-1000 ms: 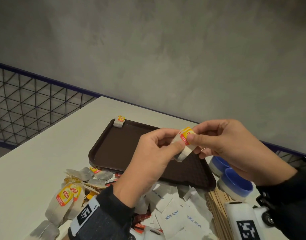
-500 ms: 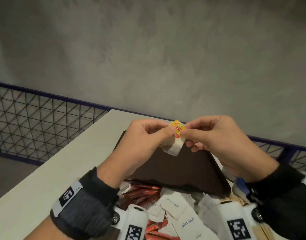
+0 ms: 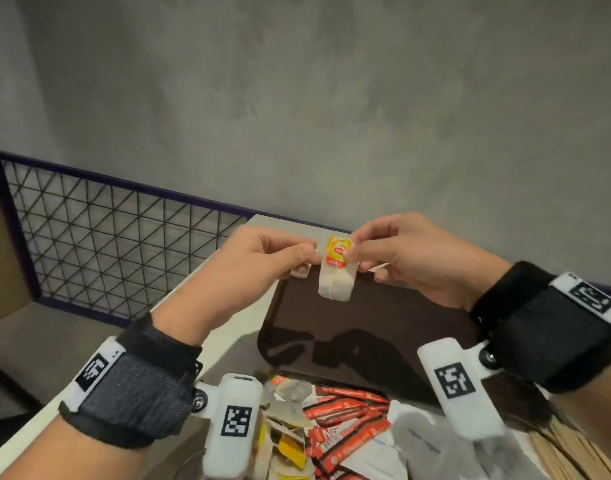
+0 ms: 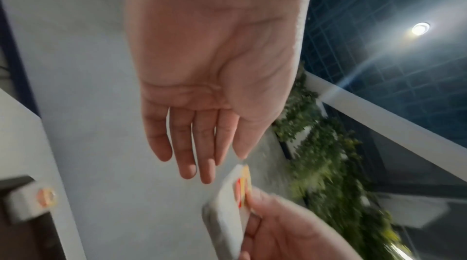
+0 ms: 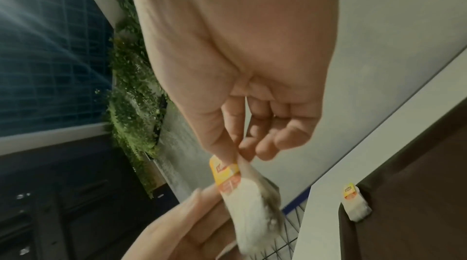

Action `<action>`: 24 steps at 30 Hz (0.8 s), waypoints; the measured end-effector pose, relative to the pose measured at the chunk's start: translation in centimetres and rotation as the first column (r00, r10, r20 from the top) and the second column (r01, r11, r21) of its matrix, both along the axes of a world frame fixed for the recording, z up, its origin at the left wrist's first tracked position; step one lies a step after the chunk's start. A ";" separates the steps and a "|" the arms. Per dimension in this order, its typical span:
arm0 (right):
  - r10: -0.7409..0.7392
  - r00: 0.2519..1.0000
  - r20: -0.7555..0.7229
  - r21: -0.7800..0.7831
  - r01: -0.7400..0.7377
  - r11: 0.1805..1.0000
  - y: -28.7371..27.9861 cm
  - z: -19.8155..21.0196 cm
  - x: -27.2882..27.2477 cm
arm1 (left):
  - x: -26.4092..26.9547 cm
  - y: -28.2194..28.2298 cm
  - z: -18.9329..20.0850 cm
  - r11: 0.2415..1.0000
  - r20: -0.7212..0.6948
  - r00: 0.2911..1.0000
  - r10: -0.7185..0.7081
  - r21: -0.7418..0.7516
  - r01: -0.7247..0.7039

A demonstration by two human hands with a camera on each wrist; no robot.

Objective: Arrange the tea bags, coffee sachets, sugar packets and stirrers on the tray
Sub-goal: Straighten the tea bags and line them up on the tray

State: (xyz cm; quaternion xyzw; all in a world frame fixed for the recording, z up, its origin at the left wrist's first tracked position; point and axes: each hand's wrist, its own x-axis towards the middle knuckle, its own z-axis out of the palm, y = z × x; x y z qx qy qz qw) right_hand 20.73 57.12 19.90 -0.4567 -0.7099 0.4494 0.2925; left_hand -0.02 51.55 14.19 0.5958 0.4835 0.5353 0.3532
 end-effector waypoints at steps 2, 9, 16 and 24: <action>0.043 0.994 0.097 -0.036 -0.040 0.999 2.8 -0.5 -1.7 | -2.5 0.2 -1.0 0.993 0.126 0.985 0.113 -0.049 -0.108; 0.077 0.952 0.297 -0.212 -0.013 0.977 12.4 -6.0 -7.5 | -6.3 1.5 -2.9 0.959 0.338 0.900 0.275 -0.163 -0.231; -0.021 0.971 0.238 -0.328 0.100 0.939 16.8 -10.5 -9.7 | -6.7 2.3 -3.8 0.952 0.351 0.891 0.286 -0.207 -0.224; -0.128 0.948 0.290 -0.192 0.189 0.963 17.2 -11.6 -10.4 | -7.1 2.3 -4.0 0.951 0.387 0.873 0.298 -0.197 -0.238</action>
